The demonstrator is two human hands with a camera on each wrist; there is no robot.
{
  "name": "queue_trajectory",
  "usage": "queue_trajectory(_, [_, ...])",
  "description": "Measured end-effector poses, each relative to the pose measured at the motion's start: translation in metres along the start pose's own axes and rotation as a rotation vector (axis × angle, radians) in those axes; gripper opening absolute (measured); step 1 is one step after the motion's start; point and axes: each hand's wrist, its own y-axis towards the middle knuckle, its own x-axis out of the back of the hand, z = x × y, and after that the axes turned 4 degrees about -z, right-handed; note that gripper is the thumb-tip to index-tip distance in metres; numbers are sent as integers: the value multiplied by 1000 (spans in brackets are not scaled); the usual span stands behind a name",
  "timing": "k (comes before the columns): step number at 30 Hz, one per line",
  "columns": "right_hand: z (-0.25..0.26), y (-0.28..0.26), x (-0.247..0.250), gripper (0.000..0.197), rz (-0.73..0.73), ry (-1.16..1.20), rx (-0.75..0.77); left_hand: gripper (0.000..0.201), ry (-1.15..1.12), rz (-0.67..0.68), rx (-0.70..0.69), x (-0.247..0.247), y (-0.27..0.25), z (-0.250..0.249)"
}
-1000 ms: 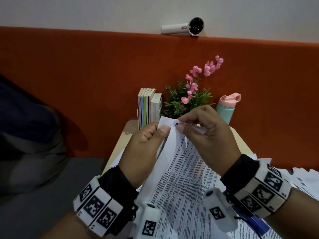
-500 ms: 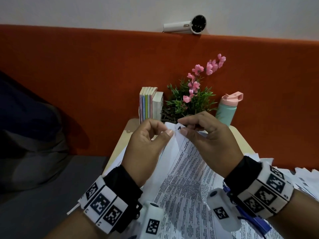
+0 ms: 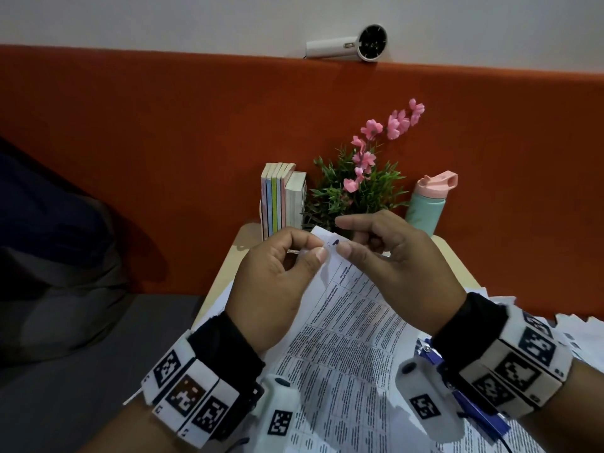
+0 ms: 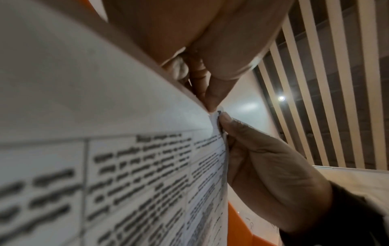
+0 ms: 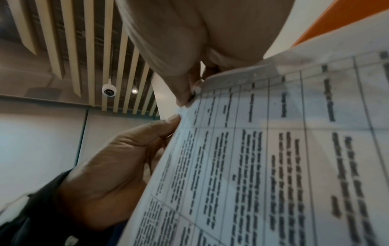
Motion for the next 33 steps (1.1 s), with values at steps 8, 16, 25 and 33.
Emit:
queue_trajectory(8, [-1,3,10,8,153,178,-147,8,-93,-35,64,-6,-3,1])
queue_trajectory(16, [4,1,10,4,106,139,-83,7,-68,-83,13,-8,-5,1])
queue_trajectory(25, [10,6,2,26,10,132,-6,23,-10,-86,66,-7,-7,-4])
queue_trajectory(33, [7,7,-5,27,-49,20,88,17,34,-66,75,-4,-5,-5])
